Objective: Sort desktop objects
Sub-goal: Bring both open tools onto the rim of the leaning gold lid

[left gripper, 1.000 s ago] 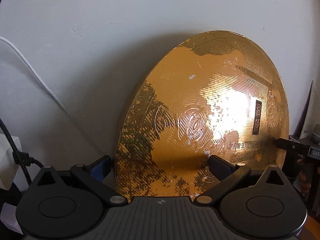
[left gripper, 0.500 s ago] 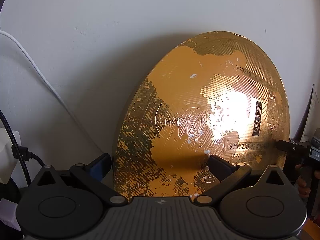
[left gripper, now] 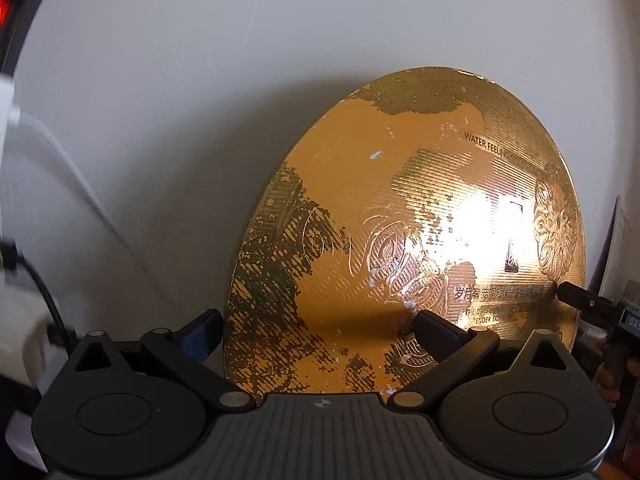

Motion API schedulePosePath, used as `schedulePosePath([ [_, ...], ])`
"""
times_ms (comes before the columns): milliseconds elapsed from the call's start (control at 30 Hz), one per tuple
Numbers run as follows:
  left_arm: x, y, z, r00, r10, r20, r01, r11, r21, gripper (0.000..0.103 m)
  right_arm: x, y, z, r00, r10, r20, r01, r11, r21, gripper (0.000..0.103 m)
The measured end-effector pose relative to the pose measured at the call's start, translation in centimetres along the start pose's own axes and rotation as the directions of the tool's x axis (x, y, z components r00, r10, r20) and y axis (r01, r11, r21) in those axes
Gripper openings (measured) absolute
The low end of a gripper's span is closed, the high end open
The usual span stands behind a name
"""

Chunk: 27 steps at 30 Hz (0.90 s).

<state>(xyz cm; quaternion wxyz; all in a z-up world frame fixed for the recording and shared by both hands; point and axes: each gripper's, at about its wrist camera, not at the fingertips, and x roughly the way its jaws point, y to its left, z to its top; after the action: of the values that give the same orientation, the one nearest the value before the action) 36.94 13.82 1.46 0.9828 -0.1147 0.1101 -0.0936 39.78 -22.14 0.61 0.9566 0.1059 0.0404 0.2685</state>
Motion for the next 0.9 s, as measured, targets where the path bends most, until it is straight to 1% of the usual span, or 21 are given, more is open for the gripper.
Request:
schedulePosePath([
  [200, -2.7, -1.8, 2.6, 0.996, -0.020, 0.089, 0.017, 0.999, 0.036, 0.101, -2.6, 1.2, 2.7, 0.995, 0.008, 0.101, -0.004, 0.999, -0.037, 0.102],
  [367, -5.8, -4.0, 4.6, 0.986, -0.037, 0.162, 0.027, 0.997, 0.066, 0.101, -5.6, 2.5, 5.3, 0.983, 0.018, 0.185, -0.006, 0.998, -0.066, 0.102],
  [500, -8.6, -6.1, 6.1, 0.983, -0.044, 0.179, 0.029, 0.996, 0.083, 0.101, -8.6, 3.4, 7.2, 0.975, 0.021, 0.220, -0.006, 0.998, -0.066, 0.102],
  [633, -11.4, -8.5, 6.4, 0.986, -0.047, 0.160, 0.036, 0.997, 0.073, 0.101, -12.4, 4.1, 8.9, 0.980, 0.011, 0.200, 0.001, 0.998, -0.057, 0.102],
  [733, -13.4, -10.3, 5.6, 0.989, -0.052, 0.137, 0.046, 0.998, 0.041, 0.101, -15.6, 4.5, 9.9, 0.985, -0.001, 0.172, 0.010, 0.999, -0.050, 0.102],
  [800, -17.7, -10.4, 6.5, 0.992, -0.059, 0.116, 0.058, 0.998, 0.012, 0.101, -18.3, 4.6, 10.4, 0.989, -0.019, 0.145, 0.026, 0.999, -0.048, 0.102],
  [833, -18.9, -10.6, 6.5, 0.993, -0.063, 0.102, 0.063, 0.998, -0.002, 0.101, -19.5, 4.6, 10.6, 0.991, -0.028, 0.131, 0.035, 0.998, -0.048, 0.102],
  [900, -19.8, -11.4, 5.3, 0.995, -0.069, 0.074, 0.071, 0.997, -0.026, 0.101, -22.1, 4.3, 11.1, 0.994, -0.049, 0.098, 0.054, 0.997, -0.048, 0.102],
])
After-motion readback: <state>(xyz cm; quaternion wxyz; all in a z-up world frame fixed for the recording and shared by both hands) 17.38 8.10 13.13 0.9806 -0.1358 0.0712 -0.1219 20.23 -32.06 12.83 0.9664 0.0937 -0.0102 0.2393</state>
